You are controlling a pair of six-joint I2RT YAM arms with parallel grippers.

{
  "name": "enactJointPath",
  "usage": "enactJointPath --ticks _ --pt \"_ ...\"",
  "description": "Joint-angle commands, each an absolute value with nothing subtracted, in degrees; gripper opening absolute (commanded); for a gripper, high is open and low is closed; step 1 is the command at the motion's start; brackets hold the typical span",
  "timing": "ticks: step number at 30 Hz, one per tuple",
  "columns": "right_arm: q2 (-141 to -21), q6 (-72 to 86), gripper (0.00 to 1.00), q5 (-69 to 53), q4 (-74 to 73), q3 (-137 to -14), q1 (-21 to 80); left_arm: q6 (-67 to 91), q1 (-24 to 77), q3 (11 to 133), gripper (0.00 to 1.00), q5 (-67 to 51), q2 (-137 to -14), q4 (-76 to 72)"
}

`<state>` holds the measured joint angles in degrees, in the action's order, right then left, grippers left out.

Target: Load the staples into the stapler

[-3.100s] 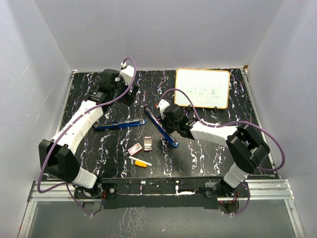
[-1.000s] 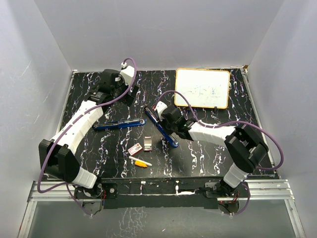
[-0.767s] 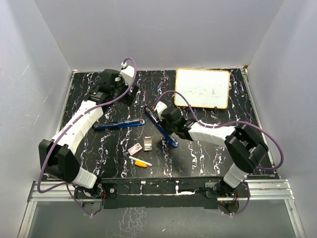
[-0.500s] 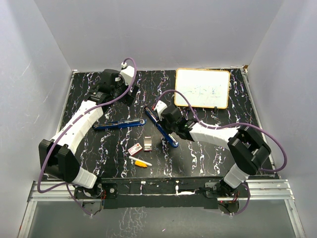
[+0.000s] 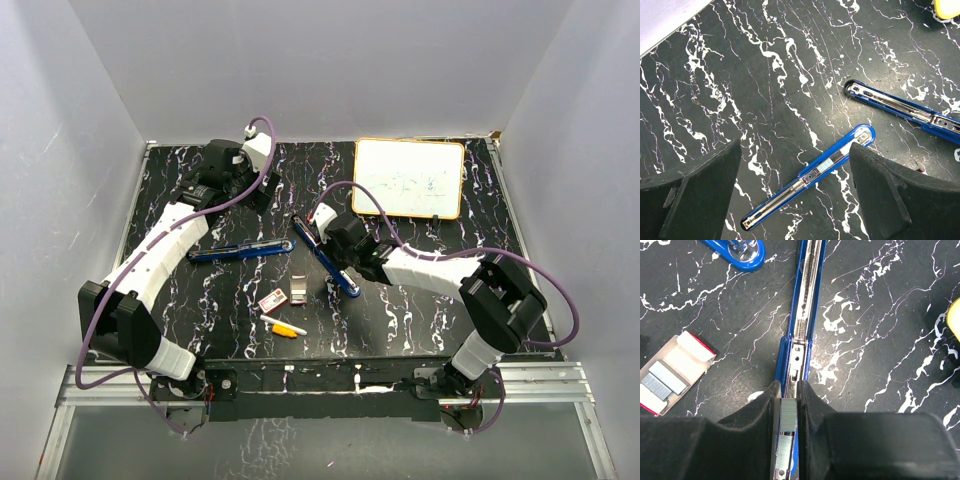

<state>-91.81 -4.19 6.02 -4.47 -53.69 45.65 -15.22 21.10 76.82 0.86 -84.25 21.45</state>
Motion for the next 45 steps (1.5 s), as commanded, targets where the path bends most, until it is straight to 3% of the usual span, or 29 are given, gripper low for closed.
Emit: enactJointPath --ticks 1,45 --pt "-92.1 -4.3 0.08 6.1 -2.1 -55.8 45.8 -15.5 20.8 76.3 0.87 0.4 -82.7 21.4" --pt "-94.6 -4.6 0.08 5.2 -2.4 -55.8 44.5 -15.7 20.8 75.8 0.88 0.4 -82.2 21.4"
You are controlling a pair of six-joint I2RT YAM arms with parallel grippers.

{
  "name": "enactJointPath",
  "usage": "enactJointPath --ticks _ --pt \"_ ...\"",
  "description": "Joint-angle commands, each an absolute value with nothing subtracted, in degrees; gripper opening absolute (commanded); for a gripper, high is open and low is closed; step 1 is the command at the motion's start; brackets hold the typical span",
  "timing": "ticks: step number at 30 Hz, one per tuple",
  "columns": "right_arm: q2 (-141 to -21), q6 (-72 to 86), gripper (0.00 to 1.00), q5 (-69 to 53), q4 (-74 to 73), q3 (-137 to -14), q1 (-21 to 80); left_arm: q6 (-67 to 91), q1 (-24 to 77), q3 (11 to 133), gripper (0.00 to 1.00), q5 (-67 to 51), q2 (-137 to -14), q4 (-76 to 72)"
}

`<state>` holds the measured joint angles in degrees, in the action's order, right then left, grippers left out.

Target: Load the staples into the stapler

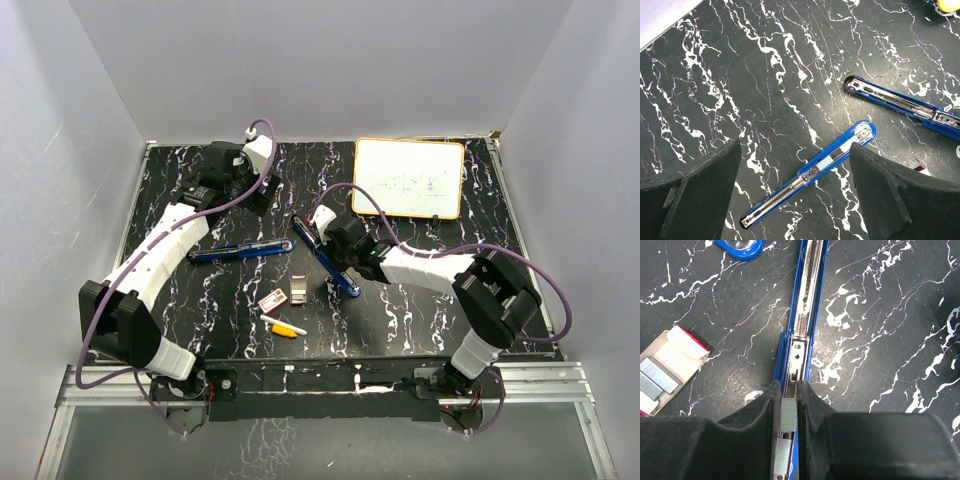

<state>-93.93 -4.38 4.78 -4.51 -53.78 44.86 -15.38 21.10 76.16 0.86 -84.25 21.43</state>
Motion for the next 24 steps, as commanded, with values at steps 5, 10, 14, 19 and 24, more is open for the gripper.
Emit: enactJointPath --ticks 5,10,14,19,24 --pt "-94.6 -4.7 0.08 5.1 -2.4 -55.7 44.4 -15.7 20.9 75.8 0.88 0.4 -82.0 21.4" --pt "-94.0 -4.7 0.08 4.9 -2.1 -55.3 44.2 -15.6 20.9 75.7 0.88 0.4 -82.0 21.4" --pt "-93.3 -4.9 0.08 4.6 -1.3 -54.6 44.1 -15.6 20.8 75.8 0.88 0.4 -82.0 21.4" --pt "-93.3 -5.1 0.08 4.0 -1.1 -54.2 44.0 -15.7 20.8 75.8 0.88 0.4 -81.9 21.4" --pt "-93.2 -5.2 0.08 3.8 -1.0 -53.7 44.0 -15.8 20.9 75.8 0.88 0.5 -81.9 21.5"
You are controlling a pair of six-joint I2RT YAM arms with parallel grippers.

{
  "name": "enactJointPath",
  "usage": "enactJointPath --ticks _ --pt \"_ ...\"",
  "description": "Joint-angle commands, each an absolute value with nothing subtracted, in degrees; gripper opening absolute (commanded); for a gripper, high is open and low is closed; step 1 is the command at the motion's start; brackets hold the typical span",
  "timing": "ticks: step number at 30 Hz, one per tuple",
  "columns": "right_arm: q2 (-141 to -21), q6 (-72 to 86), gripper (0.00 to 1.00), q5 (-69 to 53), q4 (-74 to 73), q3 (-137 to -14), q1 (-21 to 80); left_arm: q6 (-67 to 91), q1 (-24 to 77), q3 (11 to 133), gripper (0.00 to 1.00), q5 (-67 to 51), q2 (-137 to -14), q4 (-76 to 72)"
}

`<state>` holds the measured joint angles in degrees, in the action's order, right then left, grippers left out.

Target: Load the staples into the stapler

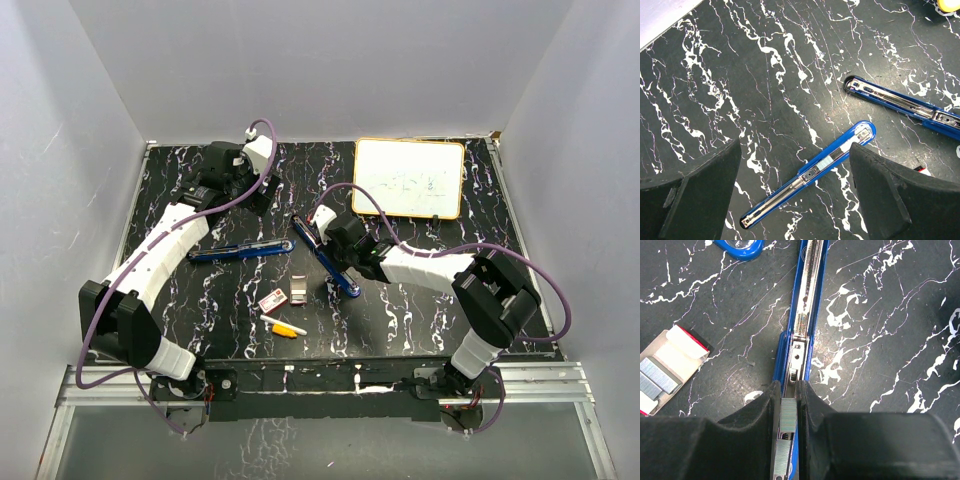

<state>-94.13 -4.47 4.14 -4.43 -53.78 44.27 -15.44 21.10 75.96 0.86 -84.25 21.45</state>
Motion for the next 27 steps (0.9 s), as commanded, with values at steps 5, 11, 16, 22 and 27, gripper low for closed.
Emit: enactJointPath --ticks 5,11,16,22,27 --pt "-92.9 -5.2 0.08 3.7 -0.8 -53.2 43.8 -15.7 20.8 75.9 0.88 0.4 -81.9 21.5" --pt "-92.9 -5.2 0.08 3.4 -0.9 -52.8 43.7 -15.8 20.8 76.0 0.88 0.4 -82.0 21.5" --pt "-92.6 -5.2 0.08 3.3 -0.9 -52.7 43.7 -15.7 20.8 76.1 0.88 0.4 -82.0 21.5" --pt "-91.6 -5.0 0.08 3.1 0.1 -51.6 43.5 -15.8 20.8 75.9 0.88 0.4 -82.0 21.4" --pt "-91.4 -4.9 0.08 2.5 0.2 -51.2 43.2 -15.8 20.8 75.9 0.87 0.4 -81.9 21.5"
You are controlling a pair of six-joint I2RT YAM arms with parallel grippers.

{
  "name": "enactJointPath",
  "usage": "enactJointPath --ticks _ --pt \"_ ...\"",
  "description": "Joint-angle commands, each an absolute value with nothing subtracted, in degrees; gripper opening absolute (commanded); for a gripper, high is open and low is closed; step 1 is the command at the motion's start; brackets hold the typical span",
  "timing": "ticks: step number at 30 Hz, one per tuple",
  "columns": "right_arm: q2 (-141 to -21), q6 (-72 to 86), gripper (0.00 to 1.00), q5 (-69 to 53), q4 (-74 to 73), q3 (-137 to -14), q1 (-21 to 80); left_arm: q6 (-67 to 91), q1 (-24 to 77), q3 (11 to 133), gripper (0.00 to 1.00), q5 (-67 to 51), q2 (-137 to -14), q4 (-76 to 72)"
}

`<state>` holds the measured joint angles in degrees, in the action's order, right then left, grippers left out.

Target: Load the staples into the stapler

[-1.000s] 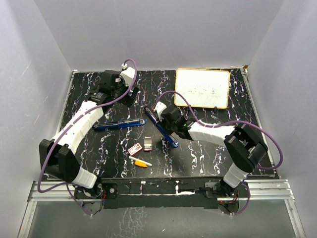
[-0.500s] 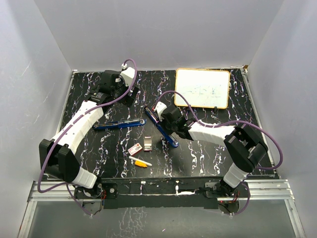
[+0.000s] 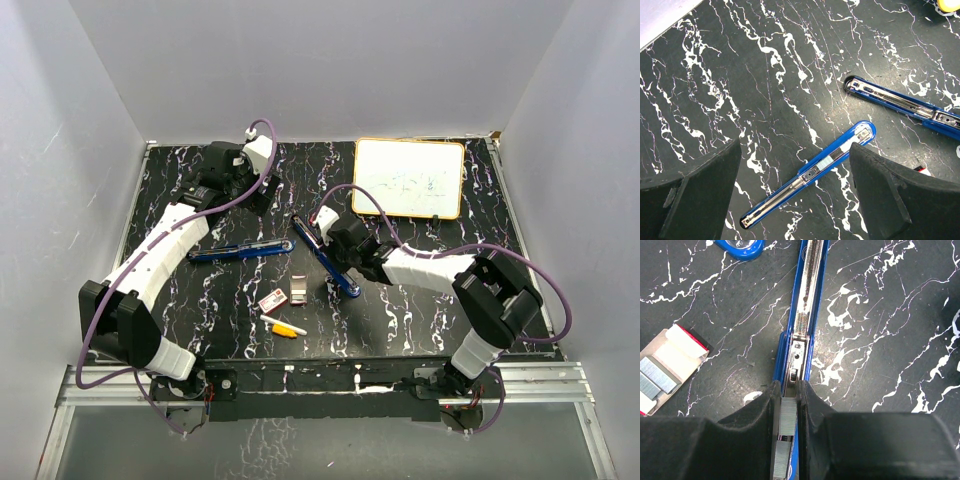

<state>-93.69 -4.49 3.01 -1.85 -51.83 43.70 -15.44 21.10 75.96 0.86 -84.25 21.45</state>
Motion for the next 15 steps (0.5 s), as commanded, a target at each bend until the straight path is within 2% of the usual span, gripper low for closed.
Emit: enactJointPath --ticks 1,15 --pt "-91.3 -4.8 0.08 2.5 0.2 -51.2 43.2 -15.8 20.8 75.9 0.88 0.4 -81.9 21.4" --pt "-90.1 -4.5 0.10 2.5 1.1 -49.9 42.8 -15.8 20.8 75.7 0.88 0.3 -81.7 21.4"
